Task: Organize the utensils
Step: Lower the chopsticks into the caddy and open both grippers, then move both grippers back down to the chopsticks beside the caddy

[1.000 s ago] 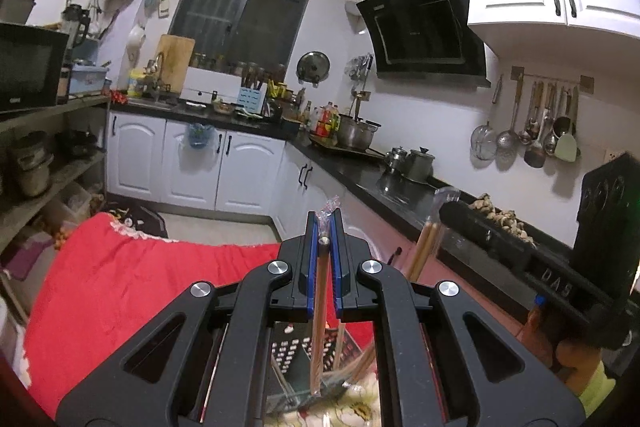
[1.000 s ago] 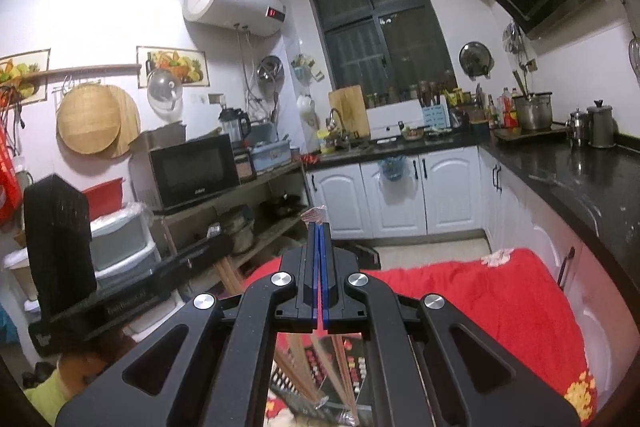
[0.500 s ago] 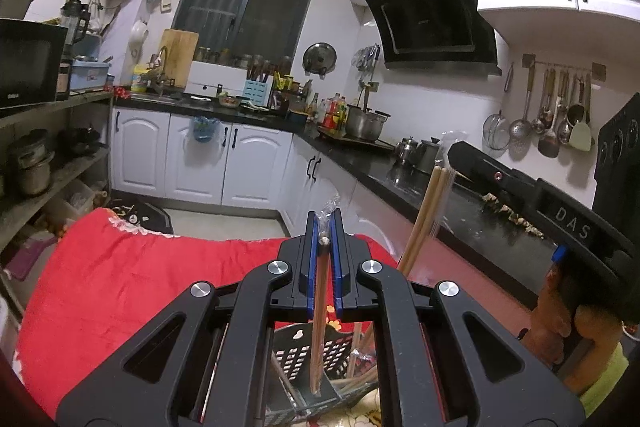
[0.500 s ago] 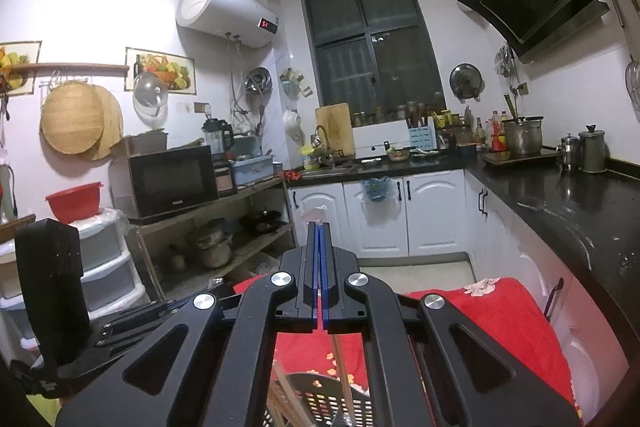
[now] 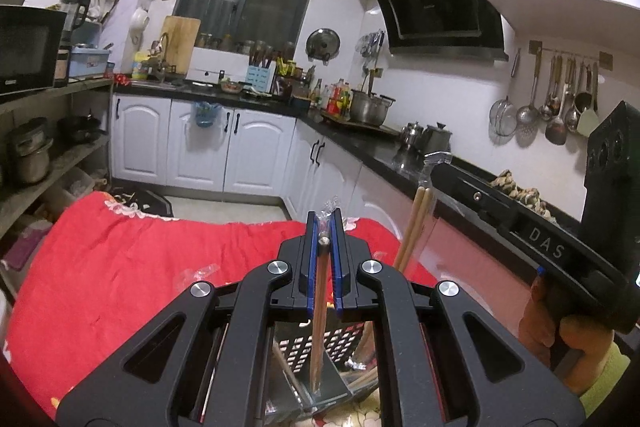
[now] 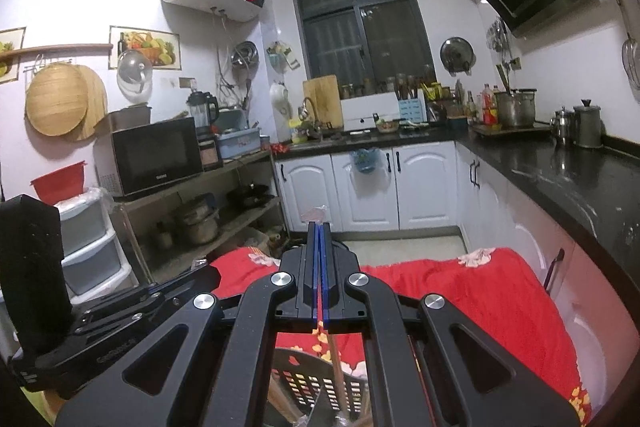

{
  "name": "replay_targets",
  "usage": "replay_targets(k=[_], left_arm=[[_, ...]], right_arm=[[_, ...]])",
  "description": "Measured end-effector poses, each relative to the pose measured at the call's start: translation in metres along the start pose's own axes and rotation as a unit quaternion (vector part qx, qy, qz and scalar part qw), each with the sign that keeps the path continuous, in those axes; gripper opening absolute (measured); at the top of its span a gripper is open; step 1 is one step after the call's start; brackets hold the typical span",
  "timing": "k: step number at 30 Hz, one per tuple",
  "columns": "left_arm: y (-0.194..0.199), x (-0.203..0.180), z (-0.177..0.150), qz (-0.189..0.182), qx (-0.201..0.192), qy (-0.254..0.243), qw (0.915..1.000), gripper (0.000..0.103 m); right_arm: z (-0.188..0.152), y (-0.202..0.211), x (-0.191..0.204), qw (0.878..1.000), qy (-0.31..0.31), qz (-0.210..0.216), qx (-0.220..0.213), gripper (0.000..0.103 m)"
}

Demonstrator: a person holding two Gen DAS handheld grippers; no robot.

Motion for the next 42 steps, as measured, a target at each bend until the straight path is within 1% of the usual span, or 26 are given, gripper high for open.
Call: replay_targets(k=[3,4,5,6,7,9,13,15,16,18,19,21,22,24,26,27,29,34,39,42], left_arm=[[-0.004,0.002,-0.007,0.000,0.010,0.003,0.9999,0.004],[-0.004,0.003,-0.008,0.002,0.011,0.003,0.9999,0.004],[-0.005,0.004,-0.010,0.003,0.014,0.002,0.9999,0.004],[-0.005,0.004,-0.012,0.004,0.017,0.001,0.9998,0.004],[-0.005,0.006,-0.014,0.006,0.021,0.002,0.9998,0.004],[-0.004,0.008,-0.017,0.007,0.025,0.004,0.9997,0.016],[-0.001,0.010,-0.021,0.014,0.028,0.004,0.9995,0.029],[0.001,0.011,-0.022,0.014,0.030,0.007,0.9994,0.039],[0.002,0.012,-0.023,0.016,0.031,0.008,0.9994,0.041],[0.006,0.012,-0.024,0.019,0.030,0.009,0.9993,0.052],[0.008,0.012,-0.024,0.020,0.029,0.011,0.9993,0.055],[0.014,0.013,-0.025,0.022,0.023,0.014,0.9994,0.067],[0.016,0.013,-0.024,0.022,0.021,0.015,0.9994,0.070],[0.024,0.015,-0.025,0.025,0.014,0.018,0.9994,0.086],[0.031,0.016,-0.026,0.023,0.010,0.022,0.9994,0.092],[0.034,0.016,-0.027,0.022,0.009,0.024,0.9994,0.092],[0.041,0.017,-0.029,0.021,0.009,0.027,0.9994,0.092],[0.055,0.020,-0.039,0.022,0.010,0.035,0.9991,0.092],[0.061,0.018,-0.046,0.021,0.012,0.037,0.9990,0.092],[0.062,0.014,-0.052,0.020,0.023,0.033,0.9990,0.092]], right_arm=[[-0.007,-0.002,-0.005,1.000,-0.002,-0.006,0.009,0.003],[-0.009,-0.002,-0.006,1.000,-0.002,-0.010,0.009,0.009],[-0.010,-0.002,-0.007,1.000,-0.002,-0.011,0.009,0.018],[-0.012,-0.001,-0.008,1.000,-0.001,-0.013,0.009,0.021],[-0.014,0.000,-0.009,1.000,0.000,-0.015,0.010,0.023],[-0.017,0.002,-0.012,1.000,0.001,-0.019,0.012,0.023],[-0.023,0.007,-0.018,1.000,0.000,-0.025,0.017,0.031],[-0.026,0.010,-0.019,0.999,0.003,-0.029,0.017,0.033],[-0.028,0.012,-0.020,0.999,0.006,-0.031,0.018,0.035],[-0.032,0.016,-0.021,0.999,0.011,-0.035,0.021,0.038],[-0.034,0.018,-0.021,0.999,0.014,-0.037,0.022,0.039],[-0.037,0.023,-0.022,0.999,0.021,-0.041,0.024,0.042],[-0.039,0.025,-0.022,0.998,0.024,-0.043,0.025,0.044],[-0.043,0.031,-0.023,0.998,0.027,-0.048,0.025,0.047],[-0.046,0.037,-0.025,0.998,0.028,-0.049,0.026,0.051],[-0.048,0.039,-0.026,0.998,0.028,-0.051,0.026,0.053],[-0.051,0.046,-0.028,0.998,0.028,-0.055,0.027,0.060],[-0.060,0.060,-0.032,0.997,0.031,-0.061,0.031,0.063],[-0.070,0.070,-0.031,0.997,0.031,-0.057,0.039,0.066],[-0.074,0.077,-0.031,0.997,0.029,-0.055,0.040,0.066]])
Point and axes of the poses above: each gripper's, at about its wrist camera, not at the fingertips, and y roughly against the way its jaws point, x to its left, z to its top, the point moved 8 cm from there along -y, roughly the way its jaws point, and after that the axes turned 7 degrees about -z, right-handed, at the moved point
